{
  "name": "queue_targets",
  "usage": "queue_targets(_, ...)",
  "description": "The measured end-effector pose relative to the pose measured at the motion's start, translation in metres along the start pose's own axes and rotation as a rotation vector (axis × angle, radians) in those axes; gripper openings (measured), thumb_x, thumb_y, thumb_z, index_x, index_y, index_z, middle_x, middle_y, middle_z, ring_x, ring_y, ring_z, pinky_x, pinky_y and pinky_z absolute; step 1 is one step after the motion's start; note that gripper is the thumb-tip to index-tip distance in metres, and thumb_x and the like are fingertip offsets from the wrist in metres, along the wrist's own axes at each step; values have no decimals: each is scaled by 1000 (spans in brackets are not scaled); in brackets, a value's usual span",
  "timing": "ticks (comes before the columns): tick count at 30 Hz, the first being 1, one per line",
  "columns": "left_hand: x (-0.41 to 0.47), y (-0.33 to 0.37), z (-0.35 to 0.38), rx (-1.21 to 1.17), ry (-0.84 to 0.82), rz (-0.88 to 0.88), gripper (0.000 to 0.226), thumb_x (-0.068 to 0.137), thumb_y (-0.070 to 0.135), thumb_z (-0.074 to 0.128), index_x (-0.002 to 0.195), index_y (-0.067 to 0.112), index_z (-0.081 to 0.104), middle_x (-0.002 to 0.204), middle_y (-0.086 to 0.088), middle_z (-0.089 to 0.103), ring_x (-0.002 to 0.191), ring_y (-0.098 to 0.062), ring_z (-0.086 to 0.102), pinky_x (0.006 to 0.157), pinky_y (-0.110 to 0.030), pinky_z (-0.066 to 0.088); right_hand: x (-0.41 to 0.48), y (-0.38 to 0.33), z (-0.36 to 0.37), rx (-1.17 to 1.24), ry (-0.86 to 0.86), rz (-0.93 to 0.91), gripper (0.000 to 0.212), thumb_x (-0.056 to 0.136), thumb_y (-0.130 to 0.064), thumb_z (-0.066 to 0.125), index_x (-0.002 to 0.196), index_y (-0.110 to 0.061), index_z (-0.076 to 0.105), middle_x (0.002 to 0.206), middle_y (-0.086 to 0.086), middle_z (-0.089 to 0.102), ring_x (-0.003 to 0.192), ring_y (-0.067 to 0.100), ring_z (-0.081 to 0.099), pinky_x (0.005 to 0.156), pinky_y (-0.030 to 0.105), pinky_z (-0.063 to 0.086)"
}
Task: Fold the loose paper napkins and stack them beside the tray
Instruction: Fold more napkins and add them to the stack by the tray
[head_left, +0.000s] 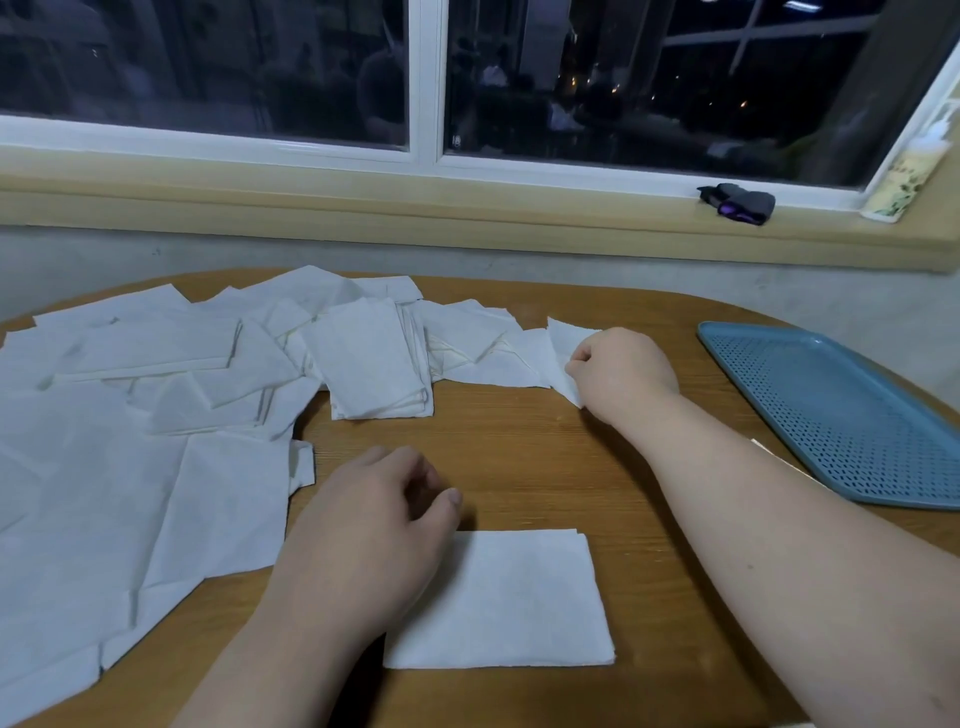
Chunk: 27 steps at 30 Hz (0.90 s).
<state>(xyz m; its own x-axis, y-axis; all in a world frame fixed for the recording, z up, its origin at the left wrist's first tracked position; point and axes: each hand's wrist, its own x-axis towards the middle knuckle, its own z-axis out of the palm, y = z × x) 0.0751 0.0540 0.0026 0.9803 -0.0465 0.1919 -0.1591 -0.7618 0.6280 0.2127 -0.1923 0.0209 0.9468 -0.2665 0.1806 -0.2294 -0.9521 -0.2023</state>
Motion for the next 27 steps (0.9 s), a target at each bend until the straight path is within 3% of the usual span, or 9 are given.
queue_targets(3,-2,1,-1,-4,-7,8,17,88,49,60,81,34,58,86,17,56,85,0,53,73,-26,45,-17,3,-8,38,19,-71,29,97,-19,52,75,-25,69,78,-4,68,72,17,63,63,35,58)
queue_targets(11,-4,-2,-4,-20,-16,4,16,85,49,60,83,34,58,87,15,58,85,-2,54,71,-28,46,-132,7,-25,183,-6,-418,16,101,-36,52,95,-30,66,91,-15,62,85,6,58,75,29,50)
queue_targets(13,-5,-3,-4,-21,-15,0,18,84,49,62,97,37,57,97,19,56,94,-4,55,76,-29,46,-158,12,-26,229,-26,-461,16,101,-36,52,98,-32,67,95,-19,63,87,4,59,75,25,51)
queue_targets(16,-9,-7,-5,-11,-28,41,58,81,45,70,133,40,44,125,18,45,118,-8,48,96,-32,46,-183,17,-27,292,-66,-469,21,98,-40,48,97,-33,68,95,-21,64,88,2,60,72,24,51)
queue_targets(18,-12,-8,-7,15,-75,98,72,78,46,72,141,42,38,132,19,37,126,-9,39,105,-33,41,-191,19,-29,359,-78,-423,21,95,-43,47,98,-37,67,95,-22,65,90,1,60,71,24,50)
queue_targets(20,-15,-11,-7,80,-112,147,67,78,51,71,138,45,42,127,21,35,124,-8,36,106,-32,38,-194,23,-32,433,-77,-361,14,94,-45,50,96,-43,64,92,-24,66,93,-3,58,74,24,49)
queue_targets(23,-17,-13,-10,120,-72,226,33,82,45,67,115,45,63,113,25,44,110,-6,39,99,-32,41,-197,26,-38,564,-55,-303,9,94,-39,57,87,-42,63,90,-23,66,87,-1,60,72,23,50)
queue_targets(25,-19,-10,-15,36,-38,230,9,88,37,65,92,45,68,104,26,55,103,-2,48,90,-32,45,-198,26,-41,638,-46,-282,11,92,-36,59,83,-41,63,84,-16,67,79,6,62,66,25,50)
queue_targets(27,-23,-4,-23,-131,-10,182,10,87,37,63,79,42,67,91,23,64,91,1,57,75,-24,46,-198,25,-45,752,-1,-252,9,90,-35,60,85,-42,62,75,-9,67,69,11,61,58,23,49)
